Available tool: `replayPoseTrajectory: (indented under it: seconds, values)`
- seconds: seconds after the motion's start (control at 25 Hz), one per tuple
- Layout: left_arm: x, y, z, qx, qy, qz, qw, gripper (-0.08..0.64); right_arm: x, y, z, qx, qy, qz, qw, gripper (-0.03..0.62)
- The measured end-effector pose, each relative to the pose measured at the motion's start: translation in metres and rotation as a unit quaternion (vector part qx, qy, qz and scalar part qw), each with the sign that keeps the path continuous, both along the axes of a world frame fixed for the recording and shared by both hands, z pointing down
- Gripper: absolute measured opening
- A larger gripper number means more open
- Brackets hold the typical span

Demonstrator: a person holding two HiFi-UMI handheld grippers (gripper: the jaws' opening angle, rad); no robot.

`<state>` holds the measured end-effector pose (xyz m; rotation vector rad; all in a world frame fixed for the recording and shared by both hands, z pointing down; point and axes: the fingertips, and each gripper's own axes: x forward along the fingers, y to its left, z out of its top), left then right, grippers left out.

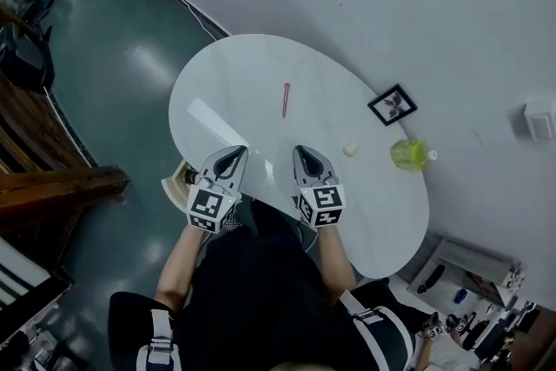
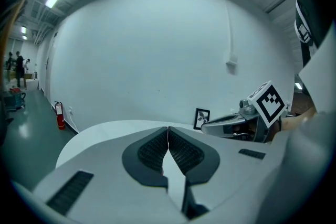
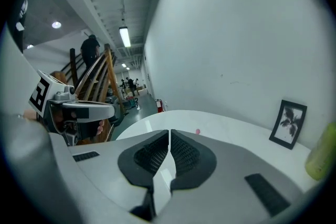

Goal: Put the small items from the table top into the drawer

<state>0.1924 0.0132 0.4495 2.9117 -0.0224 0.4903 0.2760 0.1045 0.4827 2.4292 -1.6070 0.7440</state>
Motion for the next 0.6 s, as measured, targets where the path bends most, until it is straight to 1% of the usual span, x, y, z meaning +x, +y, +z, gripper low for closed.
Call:
replayPoseTrajectory:
  seconds: [0.2,0.4,0.6]
  values:
    - [0.029,-0.011,0.030,-0.014,-0.025,-0.003,0.9996,0.020,0.032,-0.012,0.028,-0.016,-0.021,0.002,1.000,0.037]
    - [0.051,-0.016,0.063,-0.026,-0.054,-0.001,0.9982,0.020,0.056,-0.024,0.058,-0.030,-0.047,0.001,0.998,0.037]
    - [0.071,-0.025,0.088,-0.047,-0.068,-0.012,0.9965,0.020,0.076,-0.037,0.087,-0.046,-0.062,-0.005,0.997,0.037]
